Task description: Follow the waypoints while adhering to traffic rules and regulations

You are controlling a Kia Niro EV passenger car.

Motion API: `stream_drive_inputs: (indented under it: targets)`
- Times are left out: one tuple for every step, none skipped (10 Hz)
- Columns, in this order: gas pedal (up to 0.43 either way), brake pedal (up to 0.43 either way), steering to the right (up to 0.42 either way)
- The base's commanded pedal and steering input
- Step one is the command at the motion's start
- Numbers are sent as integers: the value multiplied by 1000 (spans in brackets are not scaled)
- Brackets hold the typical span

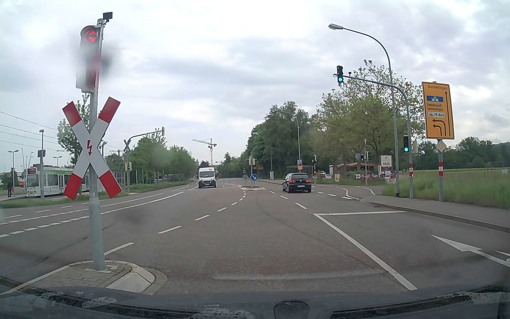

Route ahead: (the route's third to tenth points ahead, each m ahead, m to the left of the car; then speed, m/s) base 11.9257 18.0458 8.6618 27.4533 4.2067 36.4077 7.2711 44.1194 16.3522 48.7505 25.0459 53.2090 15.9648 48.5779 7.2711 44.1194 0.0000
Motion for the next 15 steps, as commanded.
stream_drive_inputs:
  targets:
    - [0,195,9]
    - [0,201,9]
    - [0,195,9]
    - [0,195,9]
    - [0,195,9]
    - [0,201,9]
    - [0,201,9]
    - [0,201,10]
    - [0,201,9]
    - [0,201,9]
    - [0,201,9]
    - [0,195,10]
    - [0,201,9]
    - [0,195,9]
    - [0,201,9]
